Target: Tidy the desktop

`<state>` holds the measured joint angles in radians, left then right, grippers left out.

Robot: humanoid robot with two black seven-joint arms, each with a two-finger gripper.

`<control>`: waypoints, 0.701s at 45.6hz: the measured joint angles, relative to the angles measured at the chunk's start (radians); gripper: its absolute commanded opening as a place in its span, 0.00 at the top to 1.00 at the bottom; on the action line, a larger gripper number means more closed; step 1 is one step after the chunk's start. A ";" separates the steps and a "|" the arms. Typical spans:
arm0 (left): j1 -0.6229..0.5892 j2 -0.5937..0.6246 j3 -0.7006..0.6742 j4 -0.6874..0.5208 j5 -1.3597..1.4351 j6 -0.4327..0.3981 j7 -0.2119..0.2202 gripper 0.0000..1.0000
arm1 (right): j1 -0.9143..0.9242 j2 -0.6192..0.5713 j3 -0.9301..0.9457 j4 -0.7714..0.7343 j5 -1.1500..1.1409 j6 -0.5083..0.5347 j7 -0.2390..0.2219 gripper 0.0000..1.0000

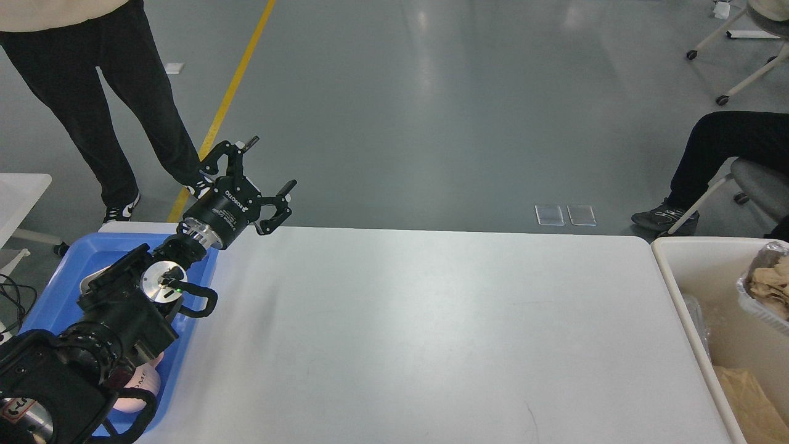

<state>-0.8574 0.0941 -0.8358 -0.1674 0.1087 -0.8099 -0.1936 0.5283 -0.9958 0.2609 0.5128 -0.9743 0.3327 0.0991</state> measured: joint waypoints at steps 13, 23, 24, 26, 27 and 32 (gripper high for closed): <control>0.015 -0.004 -0.009 0.000 -0.010 0.000 -0.004 0.03 | -0.044 0.264 0.002 -0.338 0.183 -0.046 -0.003 1.00; 0.016 -0.001 -0.072 0.001 -0.033 0.000 0.006 0.03 | -0.036 0.442 0.002 -0.504 0.272 -0.102 -0.032 1.00; 0.017 -0.001 -0.076 0.001 -0.033 0.000 0.006 0.03 | -0.035 0.450 0.002 -0.507 0.278 -0.113 -0.039 1.00; 0.021 -0.001 -0.083 0.001 -0.034 0.000 0.007 0.03 | -0.034 0.469 0.003 -0.513 0.300 -0.143 -0.057 1.00; 0.023 -0.001 -0.085 0.001 -0.035 0.000 0.007 0.03 | -0.033 0.475 0.003 -0.514 0.309 -0.152 -0.064 1.00; 0.035 -0.002 -0.089 0.001 -0.035 0.000 0.007 0.03 | -0.033 0.498 0.008 -0.516 0.370 -0.185 -0.098 0.13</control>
<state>-0.8226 0.0922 -0.9245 -0.1668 0.0740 -0.8101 -0.1865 0.4954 -0.4982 0.2689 -0.0031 -0.6047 0.1477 0.0007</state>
